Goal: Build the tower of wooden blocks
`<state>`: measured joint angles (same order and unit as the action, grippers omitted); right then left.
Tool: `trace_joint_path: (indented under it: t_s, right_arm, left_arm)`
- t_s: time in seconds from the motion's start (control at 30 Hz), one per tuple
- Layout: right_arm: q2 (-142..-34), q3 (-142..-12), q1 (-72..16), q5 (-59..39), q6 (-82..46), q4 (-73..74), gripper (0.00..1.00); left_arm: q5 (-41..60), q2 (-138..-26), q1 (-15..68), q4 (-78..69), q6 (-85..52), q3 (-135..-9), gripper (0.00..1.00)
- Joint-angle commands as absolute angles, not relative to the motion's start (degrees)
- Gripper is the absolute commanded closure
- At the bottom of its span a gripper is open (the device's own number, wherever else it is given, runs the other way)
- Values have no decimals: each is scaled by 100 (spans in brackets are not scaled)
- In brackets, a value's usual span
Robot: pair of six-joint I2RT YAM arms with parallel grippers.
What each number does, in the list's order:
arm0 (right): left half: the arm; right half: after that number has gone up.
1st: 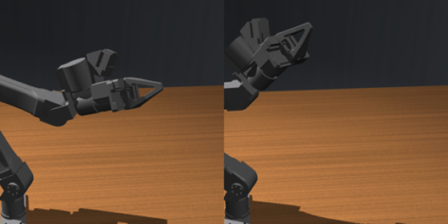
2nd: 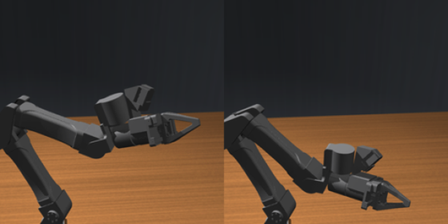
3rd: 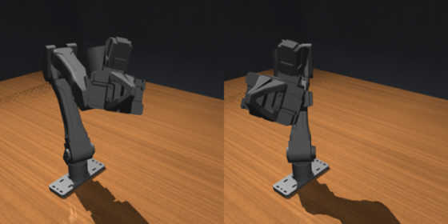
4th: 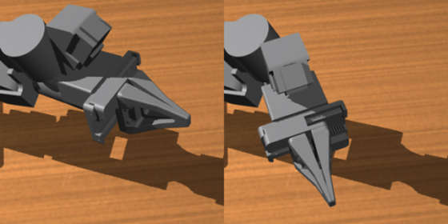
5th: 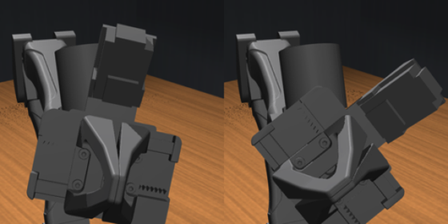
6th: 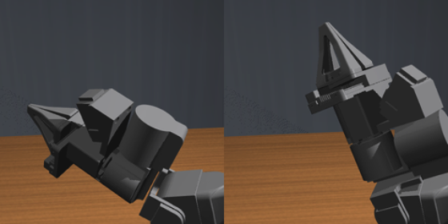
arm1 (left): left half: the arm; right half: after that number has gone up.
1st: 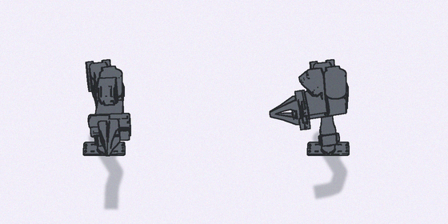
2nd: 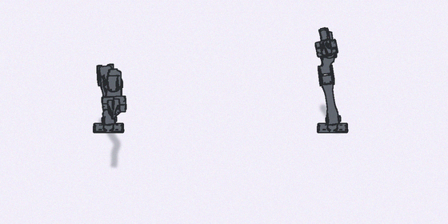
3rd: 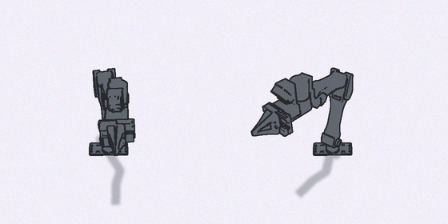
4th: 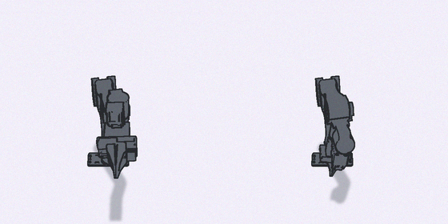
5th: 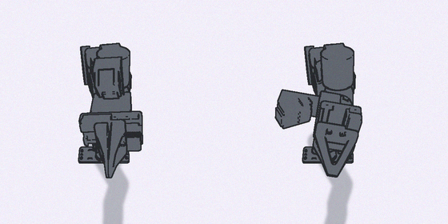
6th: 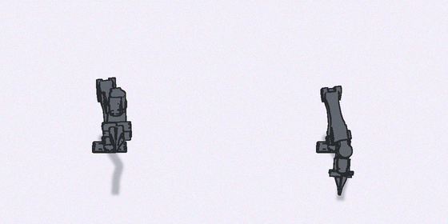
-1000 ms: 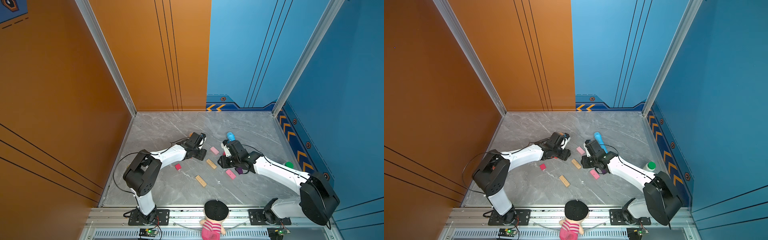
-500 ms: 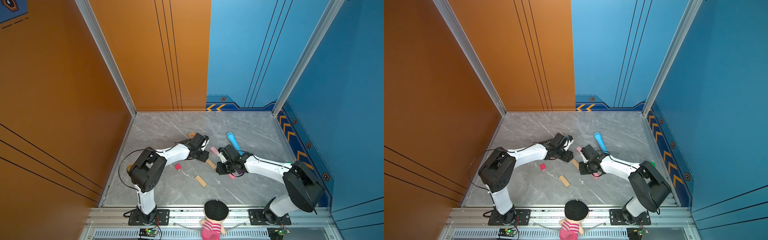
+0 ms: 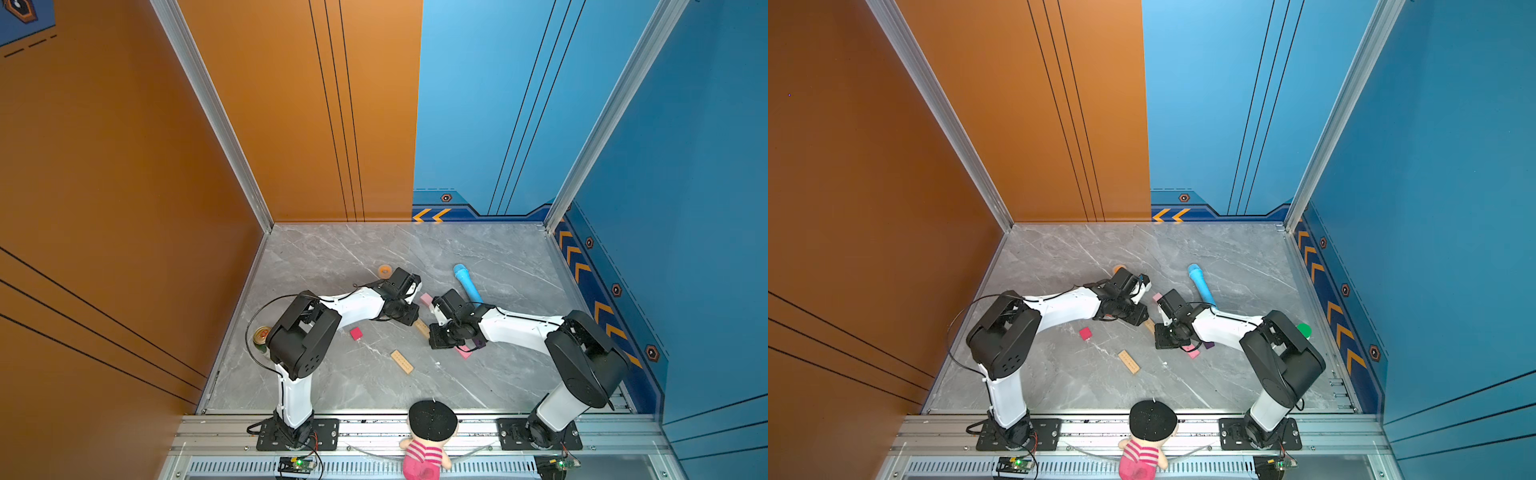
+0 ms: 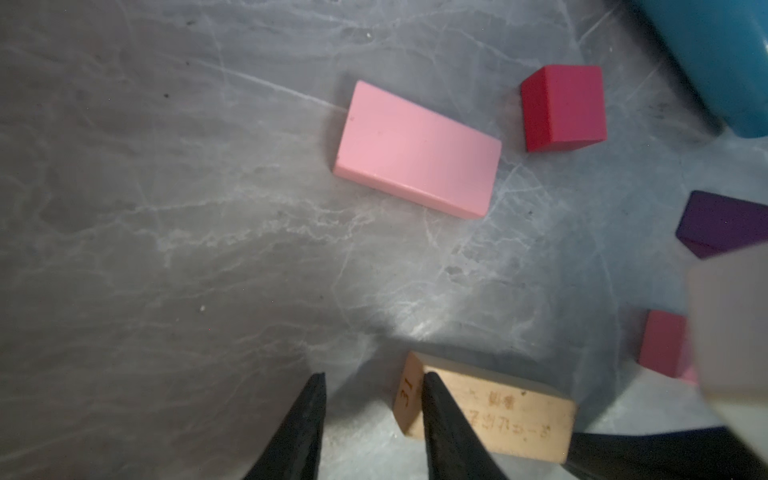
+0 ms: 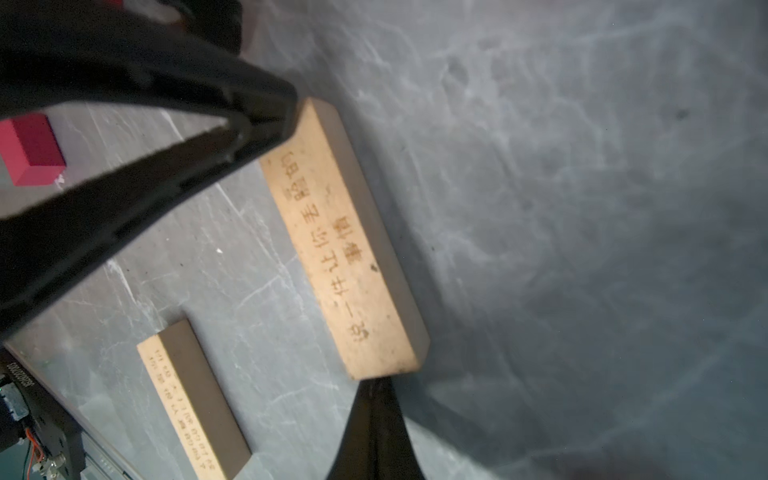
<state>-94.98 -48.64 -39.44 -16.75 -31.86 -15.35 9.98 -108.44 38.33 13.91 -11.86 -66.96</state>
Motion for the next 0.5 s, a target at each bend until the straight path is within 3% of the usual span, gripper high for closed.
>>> trace_joint_path:
  t_s: [0.0, 0.47]
  right_arm:
    - [-9673, -4954, -3921, -1586, -3278, -1542, 100]
    - [-9984, -5328, -3650, -1472, -3226, -1582, 100]
  left_arm:
    - [1149, -10959, 3885, 1538, -1213, -6811, 64]
    - [961, -10977, 3819, 1768, -1283, -6810, 69]
